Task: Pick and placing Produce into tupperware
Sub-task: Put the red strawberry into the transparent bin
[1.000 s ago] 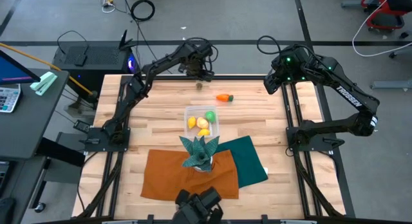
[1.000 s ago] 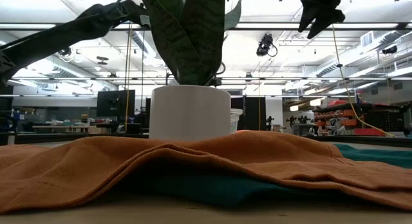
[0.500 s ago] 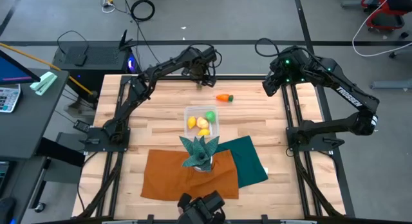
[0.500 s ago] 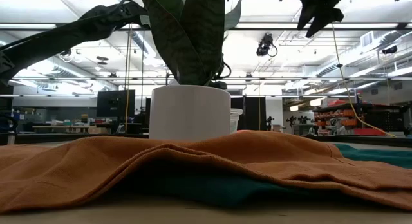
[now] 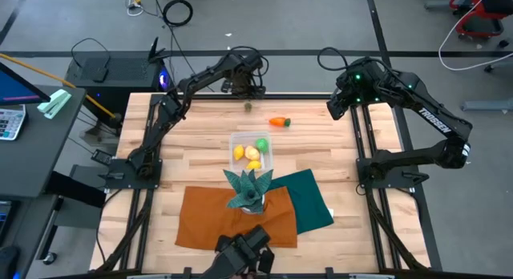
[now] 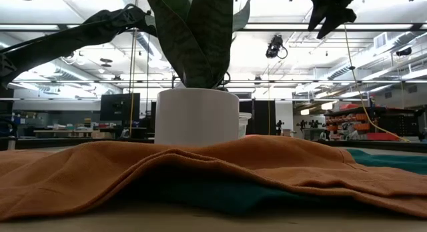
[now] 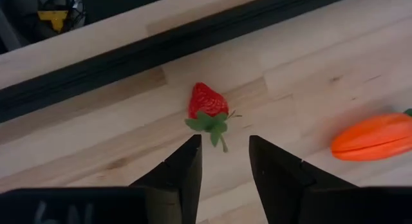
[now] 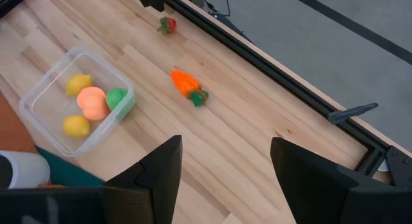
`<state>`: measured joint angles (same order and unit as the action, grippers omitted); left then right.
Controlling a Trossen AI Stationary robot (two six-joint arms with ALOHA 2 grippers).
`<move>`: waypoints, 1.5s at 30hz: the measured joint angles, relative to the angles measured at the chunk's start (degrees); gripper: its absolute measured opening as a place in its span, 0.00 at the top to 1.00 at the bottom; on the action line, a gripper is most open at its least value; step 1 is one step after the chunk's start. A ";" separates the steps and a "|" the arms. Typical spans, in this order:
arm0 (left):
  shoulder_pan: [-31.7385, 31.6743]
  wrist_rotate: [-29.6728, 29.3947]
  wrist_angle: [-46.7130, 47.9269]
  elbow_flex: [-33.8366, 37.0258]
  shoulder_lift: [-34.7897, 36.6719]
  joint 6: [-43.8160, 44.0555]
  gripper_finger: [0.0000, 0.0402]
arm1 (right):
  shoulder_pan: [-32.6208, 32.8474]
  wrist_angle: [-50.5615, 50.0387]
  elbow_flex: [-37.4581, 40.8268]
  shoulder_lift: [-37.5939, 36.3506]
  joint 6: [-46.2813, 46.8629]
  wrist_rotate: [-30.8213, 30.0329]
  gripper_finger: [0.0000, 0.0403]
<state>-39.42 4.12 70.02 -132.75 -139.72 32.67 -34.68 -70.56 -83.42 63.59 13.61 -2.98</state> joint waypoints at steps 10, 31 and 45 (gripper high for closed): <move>-0.06 -0.59 -1.50 0.02 -0.22 -1.75 0.48 | 0.00 0.61 0.00 0.00 -0.02 0.00 0.49; 1.58 -4.50 -4.93 0.00 -3.59 2.73 0.19 | -0.02 0.81 0.00 0.00 -0.13 -0.02 0.49; 2.51 -8.61 -5.18 0.04 -4.59 1.53 0.18 | -0.02 0.82 0.00 0.00 0.11 -0.04 0.49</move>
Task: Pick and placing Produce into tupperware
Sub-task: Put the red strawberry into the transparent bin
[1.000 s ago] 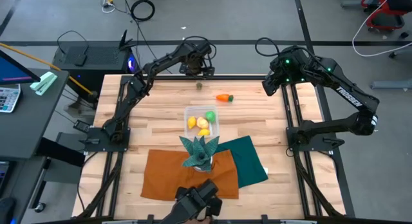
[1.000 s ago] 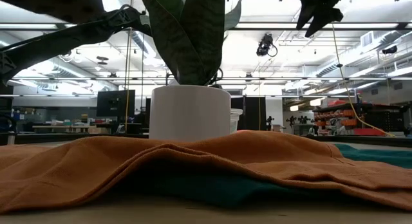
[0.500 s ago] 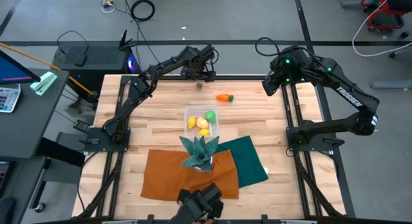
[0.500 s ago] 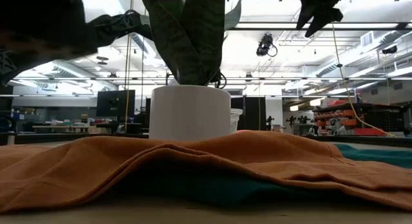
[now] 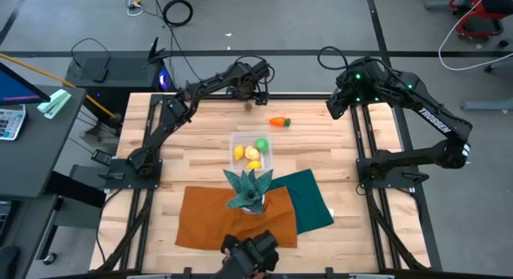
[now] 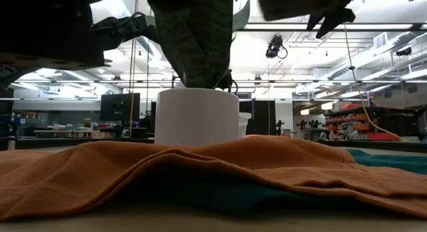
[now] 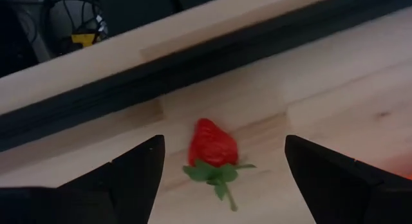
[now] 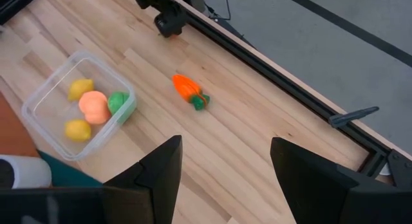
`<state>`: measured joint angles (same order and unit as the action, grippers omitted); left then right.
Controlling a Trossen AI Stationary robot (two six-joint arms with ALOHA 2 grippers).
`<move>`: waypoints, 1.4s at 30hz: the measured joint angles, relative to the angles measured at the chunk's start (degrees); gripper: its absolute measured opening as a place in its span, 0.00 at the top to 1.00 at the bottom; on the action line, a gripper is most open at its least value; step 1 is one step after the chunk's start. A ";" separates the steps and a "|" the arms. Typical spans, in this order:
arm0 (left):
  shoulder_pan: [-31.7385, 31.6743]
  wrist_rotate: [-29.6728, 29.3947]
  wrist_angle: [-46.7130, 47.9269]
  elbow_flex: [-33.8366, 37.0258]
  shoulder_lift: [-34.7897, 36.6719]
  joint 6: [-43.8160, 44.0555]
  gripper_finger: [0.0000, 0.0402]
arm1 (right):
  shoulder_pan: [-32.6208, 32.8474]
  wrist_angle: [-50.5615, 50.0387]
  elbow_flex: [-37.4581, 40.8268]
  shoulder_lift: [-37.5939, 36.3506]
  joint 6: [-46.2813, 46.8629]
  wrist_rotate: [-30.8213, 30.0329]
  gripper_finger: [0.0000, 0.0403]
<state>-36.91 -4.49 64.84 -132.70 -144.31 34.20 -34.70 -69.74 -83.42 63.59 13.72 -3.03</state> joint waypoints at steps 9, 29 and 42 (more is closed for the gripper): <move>-1.13 0.61 2.75 0.00 -0.02 -0.13 0.19 | 0.00 0.14 0.00 0.02 0.04 0.00 0.49; -1.05 5.18 3.74 0.04 -1.22 -3.78 0.27 | 0.00 0.18 0.00 0.00 -0.07 -0.87 0.49; -1.02 9.68 3.80 0.02 -1.22 -7.89 0.35 | 0.00 0.18 0.00 0.00 0.20 -0.87 0.49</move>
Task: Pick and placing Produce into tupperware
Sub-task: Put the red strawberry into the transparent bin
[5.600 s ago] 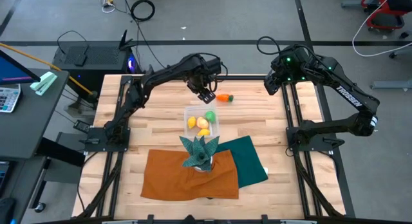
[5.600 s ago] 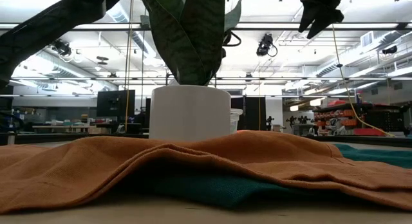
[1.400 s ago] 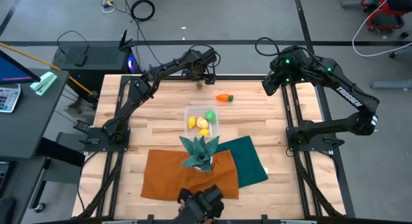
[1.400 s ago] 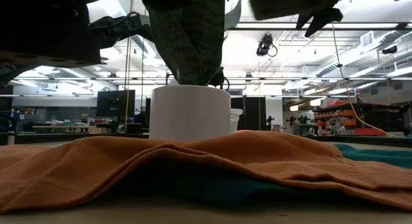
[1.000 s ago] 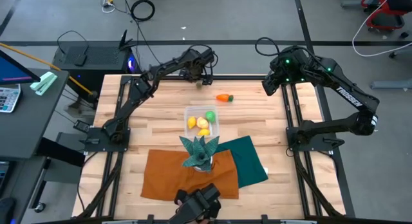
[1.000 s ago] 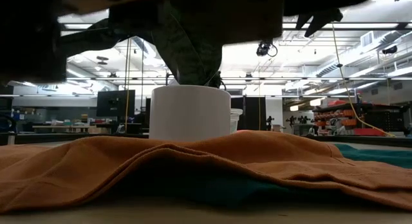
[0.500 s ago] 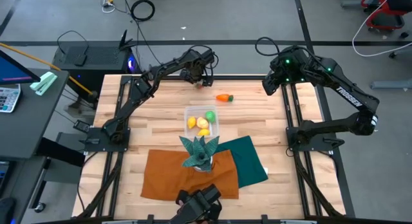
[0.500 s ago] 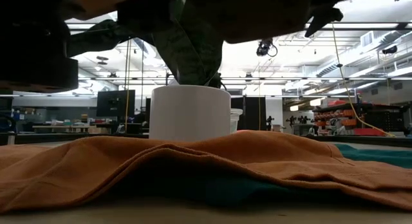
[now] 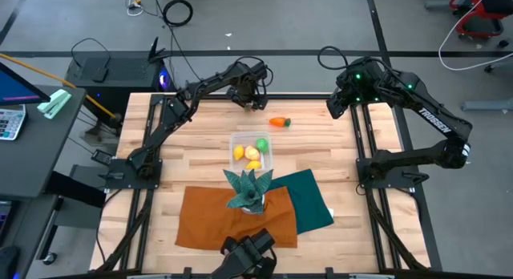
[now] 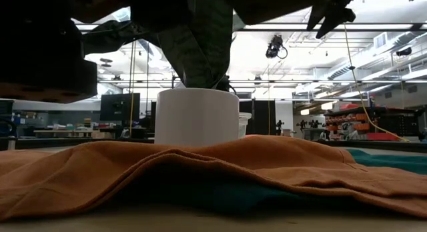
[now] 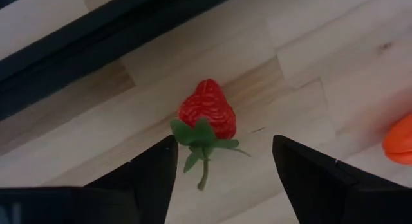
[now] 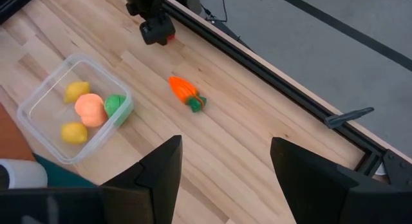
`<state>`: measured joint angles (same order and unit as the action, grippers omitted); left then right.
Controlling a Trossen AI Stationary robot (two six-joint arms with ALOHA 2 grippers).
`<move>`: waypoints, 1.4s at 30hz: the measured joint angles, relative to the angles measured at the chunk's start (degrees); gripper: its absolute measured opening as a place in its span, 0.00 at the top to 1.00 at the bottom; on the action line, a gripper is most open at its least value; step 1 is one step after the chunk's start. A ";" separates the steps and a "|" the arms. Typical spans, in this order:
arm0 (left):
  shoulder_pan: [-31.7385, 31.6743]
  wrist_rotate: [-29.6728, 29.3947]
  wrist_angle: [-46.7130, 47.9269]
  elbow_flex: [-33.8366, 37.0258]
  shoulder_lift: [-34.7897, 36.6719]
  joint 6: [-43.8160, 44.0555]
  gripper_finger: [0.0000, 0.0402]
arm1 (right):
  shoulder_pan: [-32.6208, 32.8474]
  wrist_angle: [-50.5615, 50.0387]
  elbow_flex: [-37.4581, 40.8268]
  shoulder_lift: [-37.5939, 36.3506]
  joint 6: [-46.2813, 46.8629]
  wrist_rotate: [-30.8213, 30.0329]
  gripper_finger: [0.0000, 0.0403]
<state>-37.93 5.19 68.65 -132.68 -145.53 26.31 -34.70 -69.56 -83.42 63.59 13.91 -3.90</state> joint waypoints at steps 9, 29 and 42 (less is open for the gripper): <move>-0.28 -0.52 0.33 0.00 0.00 0.77 0.36 | 0.00 0.00 0.00 0.00 0.48 0.02 0.49; -1.42 2.40 -0.73 -0.04 -1.53 3.23 0.36 | 0.01 0.42 0.00 0.00 0.60 0.04 0.49; -1.42 2.18 -2.26 -0.04 -1.53 2.38 0.39 | 0.00 0.44 0.00 0.00 0.57 0.06 0.49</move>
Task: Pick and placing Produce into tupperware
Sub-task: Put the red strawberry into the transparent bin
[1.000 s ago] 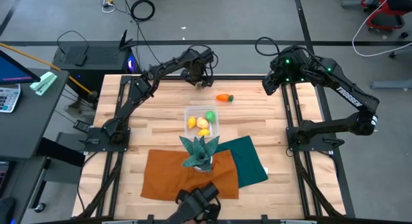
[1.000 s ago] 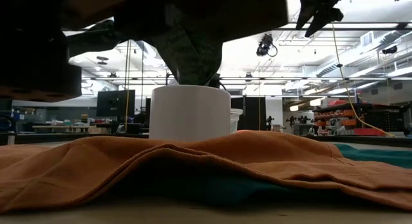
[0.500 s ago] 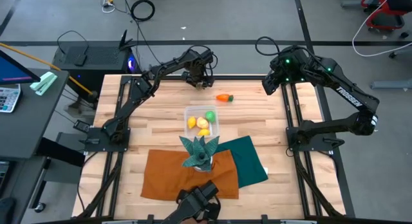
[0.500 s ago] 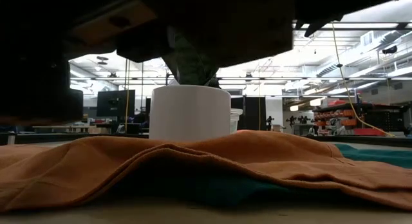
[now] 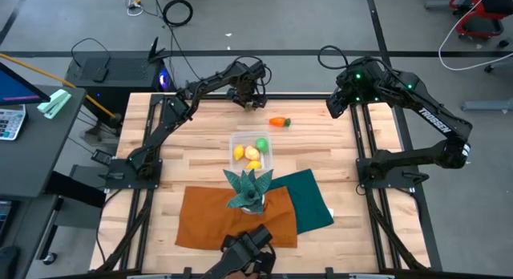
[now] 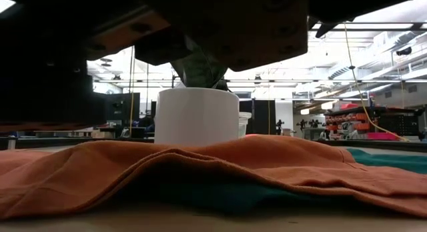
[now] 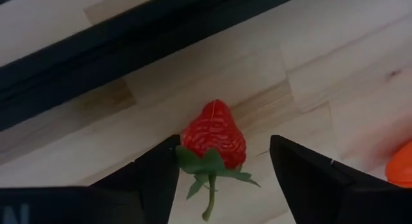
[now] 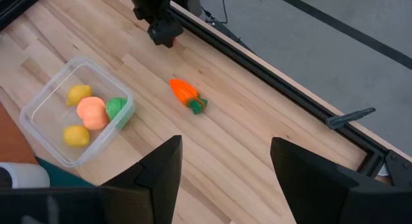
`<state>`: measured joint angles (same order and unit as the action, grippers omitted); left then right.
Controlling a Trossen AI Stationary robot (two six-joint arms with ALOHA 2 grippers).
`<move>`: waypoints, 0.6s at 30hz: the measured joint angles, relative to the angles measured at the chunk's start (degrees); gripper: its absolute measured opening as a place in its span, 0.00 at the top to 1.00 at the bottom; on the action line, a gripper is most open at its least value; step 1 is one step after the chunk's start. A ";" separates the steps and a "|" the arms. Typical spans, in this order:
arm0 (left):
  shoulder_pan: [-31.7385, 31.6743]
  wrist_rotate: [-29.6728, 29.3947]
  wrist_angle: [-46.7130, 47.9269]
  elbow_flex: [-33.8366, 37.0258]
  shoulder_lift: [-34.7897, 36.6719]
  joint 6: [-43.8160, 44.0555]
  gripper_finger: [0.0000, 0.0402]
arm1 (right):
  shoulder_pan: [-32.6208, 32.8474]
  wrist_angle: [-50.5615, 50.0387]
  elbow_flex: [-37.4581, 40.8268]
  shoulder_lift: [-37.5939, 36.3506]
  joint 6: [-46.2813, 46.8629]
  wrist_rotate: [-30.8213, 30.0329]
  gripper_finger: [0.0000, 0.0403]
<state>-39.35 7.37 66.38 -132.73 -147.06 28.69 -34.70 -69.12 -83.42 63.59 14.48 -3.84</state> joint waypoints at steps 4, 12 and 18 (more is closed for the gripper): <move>-0.02 0.00 -0.29 0.00 0.00 0.00 0.44 | 0.02 0.00 0.00 0.02 0.05 -0.01 0.49; -0.02 0.00 -0.56 0.00 0.00 0.00 0.56 | 0.01 0.00 0.00 0.00 0.31 0.00 0.49; 0.04 0.00 -1.15 0.00 0.00 -1.08 0.63 | 0.01 0.00 0.00 0.00 0.33 0.00 0.49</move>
<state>-39.31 7.38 65.24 -132.73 -147.06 27.61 -34.68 -69.12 -83.42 63.59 14.81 -3.84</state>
